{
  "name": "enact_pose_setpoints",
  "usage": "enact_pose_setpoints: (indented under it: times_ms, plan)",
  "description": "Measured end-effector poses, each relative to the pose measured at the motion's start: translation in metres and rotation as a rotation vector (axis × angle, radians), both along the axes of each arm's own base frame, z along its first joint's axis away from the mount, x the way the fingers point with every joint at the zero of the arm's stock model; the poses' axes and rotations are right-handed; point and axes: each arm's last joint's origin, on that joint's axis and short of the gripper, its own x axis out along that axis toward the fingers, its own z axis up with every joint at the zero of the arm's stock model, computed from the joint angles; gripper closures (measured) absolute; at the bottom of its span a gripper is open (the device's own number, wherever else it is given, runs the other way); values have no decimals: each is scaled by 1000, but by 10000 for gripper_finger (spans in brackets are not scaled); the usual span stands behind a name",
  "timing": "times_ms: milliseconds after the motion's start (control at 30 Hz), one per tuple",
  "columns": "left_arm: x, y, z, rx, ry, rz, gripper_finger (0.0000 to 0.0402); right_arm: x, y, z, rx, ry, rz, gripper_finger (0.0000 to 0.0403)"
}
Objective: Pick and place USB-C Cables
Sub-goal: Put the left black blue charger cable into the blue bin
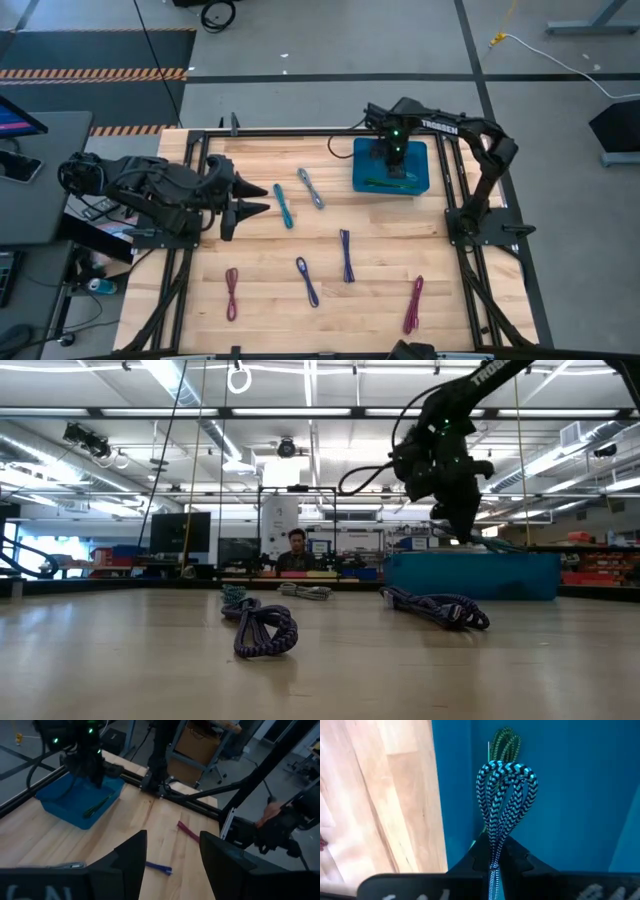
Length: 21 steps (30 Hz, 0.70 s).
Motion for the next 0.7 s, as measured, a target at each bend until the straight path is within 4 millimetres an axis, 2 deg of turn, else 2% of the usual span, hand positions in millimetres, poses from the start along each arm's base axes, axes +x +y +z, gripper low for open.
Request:
enact_pose_setpoints:
  times_ms: [167, 333, 500, 700]
  plan:
    - [-1, 1, -3, 13, 36, 4, 214, -9, 0, 3, -93, 26, 10, 382]
    - [-1, 1, -3, 14, 36, 6, 214, -4, 5, 2, -145, 61, 95, 382]
    - [-1, 1, -3, 13, 36, 7, 214, 4, 8, 1, -105, -24, 101, 382]
    - [-1, 1, -3, 11, 35, 7, 214, 3, 7, 1, -71, -52, 65, 382]
